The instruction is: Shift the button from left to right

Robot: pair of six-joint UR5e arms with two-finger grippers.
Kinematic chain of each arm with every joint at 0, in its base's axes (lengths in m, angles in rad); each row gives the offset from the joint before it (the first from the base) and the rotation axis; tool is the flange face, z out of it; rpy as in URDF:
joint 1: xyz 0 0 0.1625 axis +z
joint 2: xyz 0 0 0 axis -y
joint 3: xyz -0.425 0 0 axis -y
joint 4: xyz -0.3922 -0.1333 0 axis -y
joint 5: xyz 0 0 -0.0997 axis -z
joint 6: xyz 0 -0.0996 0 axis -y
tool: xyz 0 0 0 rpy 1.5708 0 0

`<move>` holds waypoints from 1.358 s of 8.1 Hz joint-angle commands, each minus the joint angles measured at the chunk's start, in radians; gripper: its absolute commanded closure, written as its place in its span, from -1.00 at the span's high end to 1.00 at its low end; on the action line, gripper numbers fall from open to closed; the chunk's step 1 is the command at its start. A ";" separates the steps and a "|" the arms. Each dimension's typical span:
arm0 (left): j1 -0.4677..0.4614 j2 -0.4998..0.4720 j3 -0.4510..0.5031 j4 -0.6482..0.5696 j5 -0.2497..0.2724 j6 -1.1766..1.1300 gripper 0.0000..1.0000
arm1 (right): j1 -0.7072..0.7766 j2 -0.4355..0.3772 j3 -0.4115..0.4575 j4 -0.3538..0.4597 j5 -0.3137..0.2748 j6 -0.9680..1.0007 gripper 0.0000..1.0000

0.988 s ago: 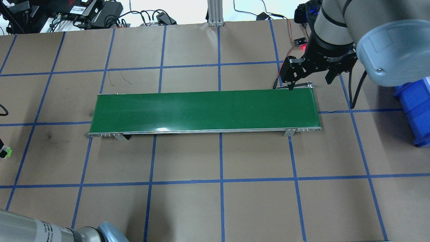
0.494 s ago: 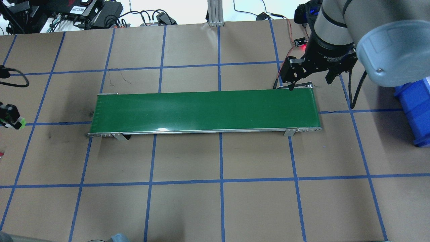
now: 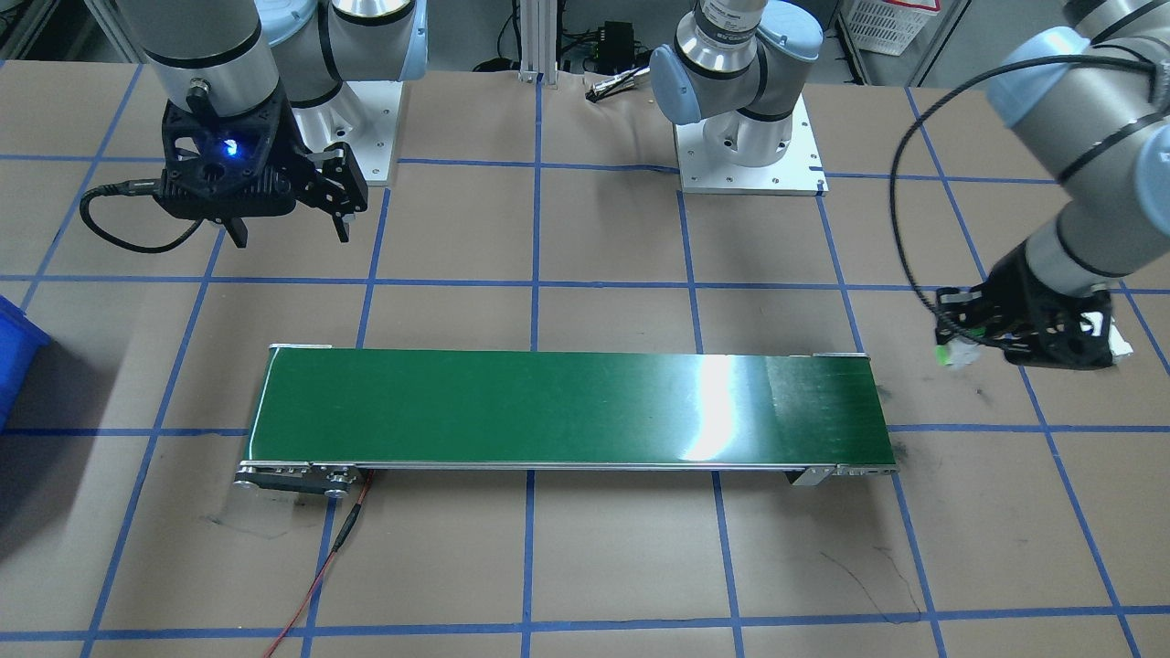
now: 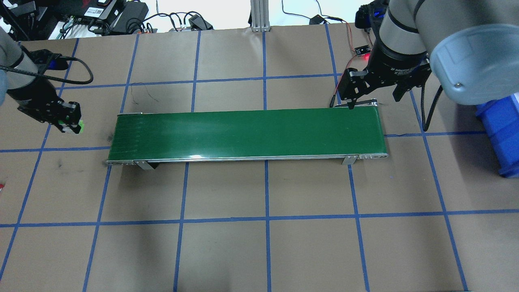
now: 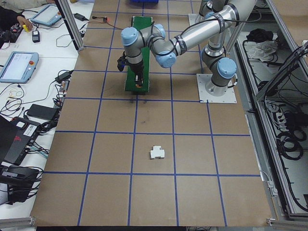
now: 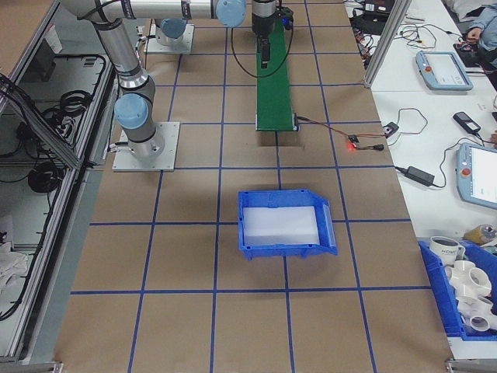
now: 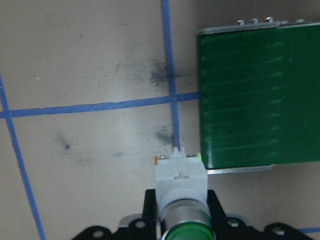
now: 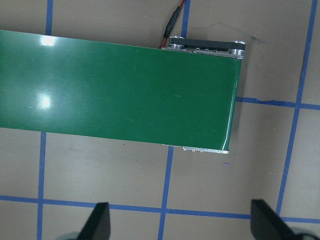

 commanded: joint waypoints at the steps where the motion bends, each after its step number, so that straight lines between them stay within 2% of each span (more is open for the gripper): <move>1: -0.086 -0.013 -0.002 0.007 -0.087 -0.134 -1.00 | 0.000 0.000 0.000 0.000 0.000 0.001 1.00; 5: -0.086 -0.126 0.007 0.062 -0.086 -0.194 -1.00 | 0.000 0.000 0.000 0.000 0.000 0.001 1.00; 8: -0.086 -0.149 0.001 0.056 -0.086 -0.196 -0.88 | 0.000 0.000 0.000 0.000 0.000 0.001 1.00; 11: -0.095 -0.157 -0.001 0.052 -0.086 -0.196 -0.58 | 0.000 0.000 0.002 0.002 -0.001 0.001 1.00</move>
